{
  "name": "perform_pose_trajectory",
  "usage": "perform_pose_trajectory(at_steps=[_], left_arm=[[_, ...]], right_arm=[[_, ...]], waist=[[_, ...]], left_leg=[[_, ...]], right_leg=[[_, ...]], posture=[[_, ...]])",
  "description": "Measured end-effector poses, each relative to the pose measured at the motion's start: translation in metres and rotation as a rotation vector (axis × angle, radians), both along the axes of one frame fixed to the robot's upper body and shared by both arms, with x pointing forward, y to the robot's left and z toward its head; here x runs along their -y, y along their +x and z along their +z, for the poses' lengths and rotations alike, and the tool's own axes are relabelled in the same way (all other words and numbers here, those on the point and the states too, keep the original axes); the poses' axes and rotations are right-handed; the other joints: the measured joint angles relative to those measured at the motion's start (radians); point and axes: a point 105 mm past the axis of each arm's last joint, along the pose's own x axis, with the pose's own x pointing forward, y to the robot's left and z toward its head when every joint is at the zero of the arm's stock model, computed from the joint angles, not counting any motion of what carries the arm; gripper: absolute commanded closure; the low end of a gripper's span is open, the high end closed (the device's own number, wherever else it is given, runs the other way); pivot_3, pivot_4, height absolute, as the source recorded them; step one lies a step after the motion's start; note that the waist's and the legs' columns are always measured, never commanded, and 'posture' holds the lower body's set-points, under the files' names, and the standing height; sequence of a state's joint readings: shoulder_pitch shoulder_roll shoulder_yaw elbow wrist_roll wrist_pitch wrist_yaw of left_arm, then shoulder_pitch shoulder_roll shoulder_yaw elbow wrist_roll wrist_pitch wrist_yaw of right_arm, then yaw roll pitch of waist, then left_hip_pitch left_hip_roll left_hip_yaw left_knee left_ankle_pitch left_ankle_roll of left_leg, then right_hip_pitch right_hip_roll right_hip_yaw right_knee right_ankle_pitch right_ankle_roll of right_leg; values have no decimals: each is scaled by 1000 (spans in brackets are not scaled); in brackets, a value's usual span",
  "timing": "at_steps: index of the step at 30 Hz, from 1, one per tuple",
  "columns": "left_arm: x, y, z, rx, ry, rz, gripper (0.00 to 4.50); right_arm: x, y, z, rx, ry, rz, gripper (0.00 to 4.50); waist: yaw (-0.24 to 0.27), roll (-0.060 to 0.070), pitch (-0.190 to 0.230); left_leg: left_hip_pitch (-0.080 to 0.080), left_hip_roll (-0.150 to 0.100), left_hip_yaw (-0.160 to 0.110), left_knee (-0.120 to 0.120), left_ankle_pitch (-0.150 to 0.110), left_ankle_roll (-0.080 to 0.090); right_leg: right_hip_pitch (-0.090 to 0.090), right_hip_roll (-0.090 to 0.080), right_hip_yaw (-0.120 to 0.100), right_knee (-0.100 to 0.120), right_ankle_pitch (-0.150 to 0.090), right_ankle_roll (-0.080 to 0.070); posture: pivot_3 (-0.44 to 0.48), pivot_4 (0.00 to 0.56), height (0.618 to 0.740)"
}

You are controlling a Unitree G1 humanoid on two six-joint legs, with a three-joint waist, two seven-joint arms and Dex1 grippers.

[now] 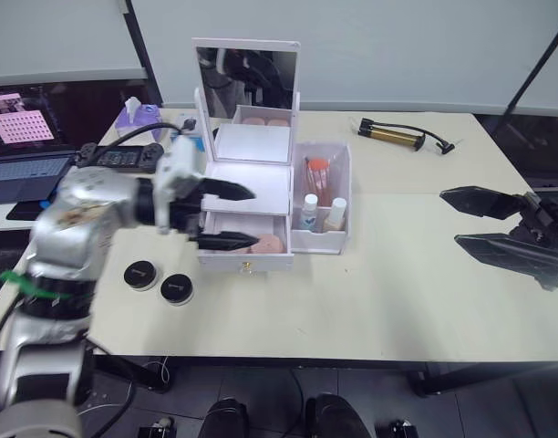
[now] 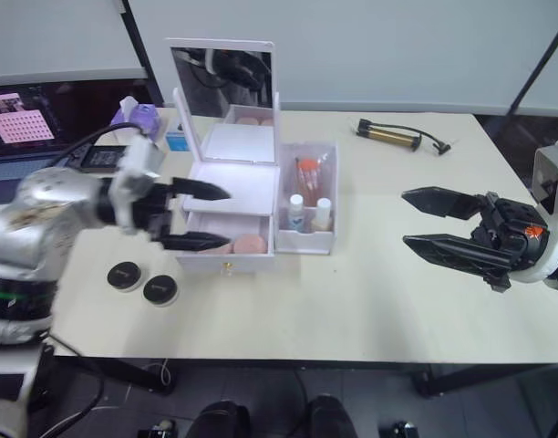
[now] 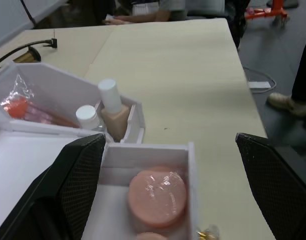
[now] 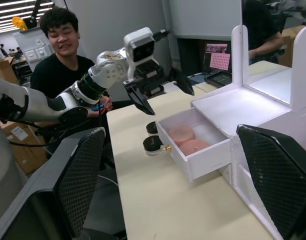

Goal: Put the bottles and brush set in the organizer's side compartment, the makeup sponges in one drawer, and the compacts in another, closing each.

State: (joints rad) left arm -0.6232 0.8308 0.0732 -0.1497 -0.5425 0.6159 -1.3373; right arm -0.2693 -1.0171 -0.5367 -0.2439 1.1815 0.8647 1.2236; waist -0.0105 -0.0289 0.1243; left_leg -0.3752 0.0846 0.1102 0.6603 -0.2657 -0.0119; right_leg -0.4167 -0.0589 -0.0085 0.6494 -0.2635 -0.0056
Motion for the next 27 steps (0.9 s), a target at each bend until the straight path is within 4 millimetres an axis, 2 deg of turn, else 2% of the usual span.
perform_pose_trajectory(at_steps=[4,9,12,15,18,20,24,27], left_arm=[[-28,-26,-3,-32,-26,91,25],[-52,-50,-27,-96,-11,205,25],[-59,-58,-47,-125,-12,277,595],[-61,-63,-70,-170,-58,376,1560],[-57,-62,-77,-158,-129,448,2512],[-53,-60,-80,-151,-179,479,3127],[-30,-54,-92,-179,-230,484,4423],[-14,-43,-96,-133,-208,472,4469]], right_arm=[[-5,4,4,-2,-2,52,0],[-14,13,1,-37,-25,122,0],[-16,19,6,-27,-33,139,0],[-18,23,5,-31,-53,149,0],[-18,23,3,-36,-64,159,0],[-18,24,1,-40,-76,164,0],[-14,26,-3,-50,-88,169,0],[-13,26,-3,-51,-94,173,0]], waist=[[-1,0,0],[10,0,1],[12,1,1],[19,1,1],[25,1,1],[25,0,1],[24,0,1],[24,0,1]], left_leg=[[2,0,0,0,0,0],[5,0,1,0,-1,0],[5,0,1,0,-1,1],[5,0,1,0,-1,1],[5,0,1,0,-1,1],[5,0,1,0,-1,1],[5,0,0,0,-1,2],[5,-1,0,0,-1,2]], right_leg=[[3,-1,0,-1,-1,1],[6,-2,-1,-2,-1,1],[6,-2,-1,-2,-1,0],[6,-2,-1,-2,0,0],[6,-3,-1,-3,0,0],[7,-3,-1,-3,0,0],[8,-3,-1,-3,0,0],[8,-2,-1,-3,0,0]], posture=[[0,150,701],[0,150,701],[0,150,701],[0,150,701],[0,150,701],[0,150,701],[0,150,701],[0,150,701]])
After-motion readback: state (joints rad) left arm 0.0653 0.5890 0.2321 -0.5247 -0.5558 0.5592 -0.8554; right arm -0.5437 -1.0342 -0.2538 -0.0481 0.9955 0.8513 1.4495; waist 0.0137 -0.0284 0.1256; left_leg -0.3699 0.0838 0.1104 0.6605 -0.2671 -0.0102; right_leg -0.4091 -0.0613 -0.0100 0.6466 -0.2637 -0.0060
